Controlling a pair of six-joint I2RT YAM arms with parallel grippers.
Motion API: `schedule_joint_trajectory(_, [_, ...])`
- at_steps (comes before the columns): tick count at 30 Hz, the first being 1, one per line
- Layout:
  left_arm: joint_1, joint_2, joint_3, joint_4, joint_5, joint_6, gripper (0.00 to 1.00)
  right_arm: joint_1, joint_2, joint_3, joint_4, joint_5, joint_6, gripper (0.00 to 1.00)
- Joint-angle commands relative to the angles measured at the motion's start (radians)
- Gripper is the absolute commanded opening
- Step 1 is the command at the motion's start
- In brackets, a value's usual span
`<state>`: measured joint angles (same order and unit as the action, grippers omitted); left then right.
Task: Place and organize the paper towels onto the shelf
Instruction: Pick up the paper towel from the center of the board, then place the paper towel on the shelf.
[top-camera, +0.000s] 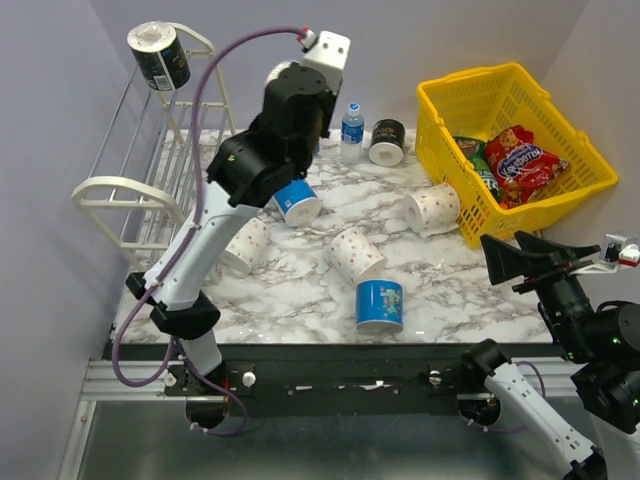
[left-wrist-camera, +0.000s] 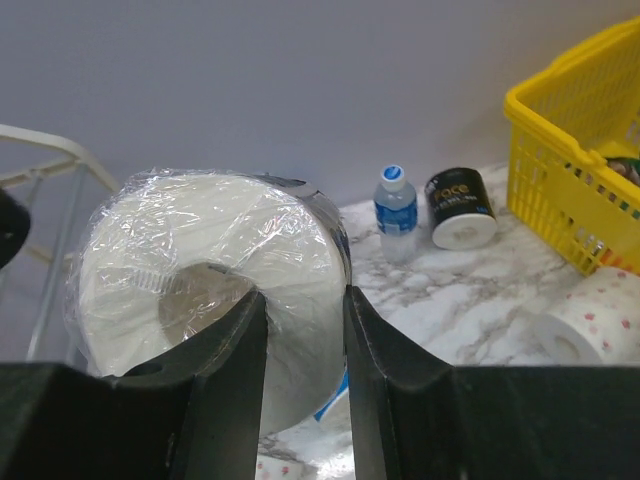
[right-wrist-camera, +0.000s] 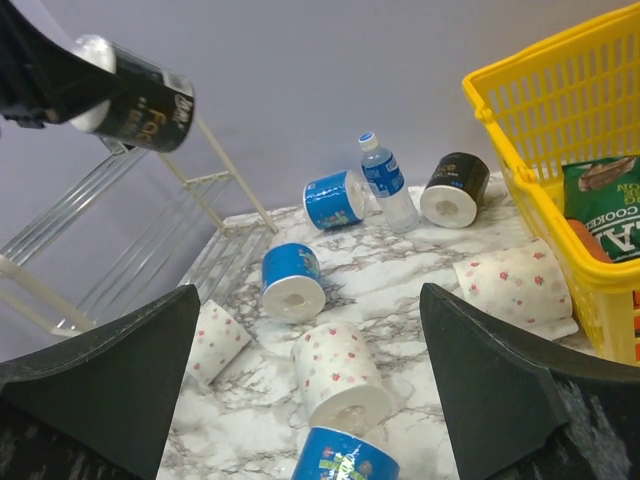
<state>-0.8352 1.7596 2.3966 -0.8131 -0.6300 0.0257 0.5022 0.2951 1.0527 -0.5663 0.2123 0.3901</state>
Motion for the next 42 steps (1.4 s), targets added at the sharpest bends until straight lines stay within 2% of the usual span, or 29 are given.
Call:
schedule_joint_trajectory(1, [0.106,-0.066,0.006,-0.061,-0.070,0.048,0.24,0.001,-0.019,0.029,-0.049,-0.037,0.030,1.00])
schedule_joint_trajectory(14, [0.482,-0.198,-0.053,-0.120,0.038,0.083,0.23,0.002,-0.033,0.029,-0.073,-0.045,0.040,1.00])
schedule_joint_trajectory(19, [0.620,-0.221,-0.091,-0.095,0.140,0.059,0.23,0.002,-0.027,0.029,-0.058,-0.041,0.023,1.00])
schedule_joint_trajectory(27, [0.689,-0.152,-0.024,-0.107,0.196,0.045,0.23,0.001,-0.004,0.030,-0.044,-0.031,-0.016,1.00])
schedule_joint_trajectory(42, [0.782,-0.091,0.013,-0.084,0.260,0.013,0.26,0.001,0.012,0.001,0.003,-0.021,-0.050,1.00])
